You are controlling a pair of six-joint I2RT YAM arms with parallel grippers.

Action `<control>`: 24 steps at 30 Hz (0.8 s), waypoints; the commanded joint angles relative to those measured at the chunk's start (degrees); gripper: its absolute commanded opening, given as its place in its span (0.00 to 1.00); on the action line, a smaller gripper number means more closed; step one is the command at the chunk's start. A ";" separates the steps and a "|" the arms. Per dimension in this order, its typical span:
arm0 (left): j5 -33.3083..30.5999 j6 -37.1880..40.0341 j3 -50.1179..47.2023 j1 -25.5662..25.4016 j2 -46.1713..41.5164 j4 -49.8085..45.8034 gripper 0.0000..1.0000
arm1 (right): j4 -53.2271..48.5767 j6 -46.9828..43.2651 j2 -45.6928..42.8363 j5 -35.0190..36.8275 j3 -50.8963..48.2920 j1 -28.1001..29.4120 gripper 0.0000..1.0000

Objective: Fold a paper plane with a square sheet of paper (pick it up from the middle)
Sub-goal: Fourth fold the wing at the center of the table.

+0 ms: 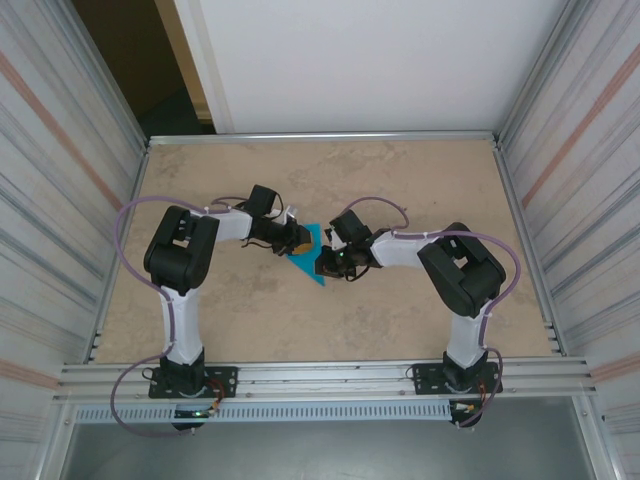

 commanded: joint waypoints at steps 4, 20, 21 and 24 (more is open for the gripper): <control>-2.42 2.54 2.24 0.42 -0.42 -4.49 0.20 | -4.20 0.37 1.49 0.95 -1.75 -0.79 0.10; -3.20 6.88 -7.86 -2.47 -12.38 4.38 0.15 | -9.92 -6.57 0.05 -4.80 -4.91 -2.85 0.08; -3.11 7.21 -8.41 -3.00 -12.54 4.62 0.15 | -9.97 -6.39 0.17 -4.72 -4.84 -2.84 0.08; -3.45 8.14 -9.49 -4.34 -12.60 4.39 0.14 | -10.27 -5.97 0.40 -4.51 -4.81 -3.01 0.08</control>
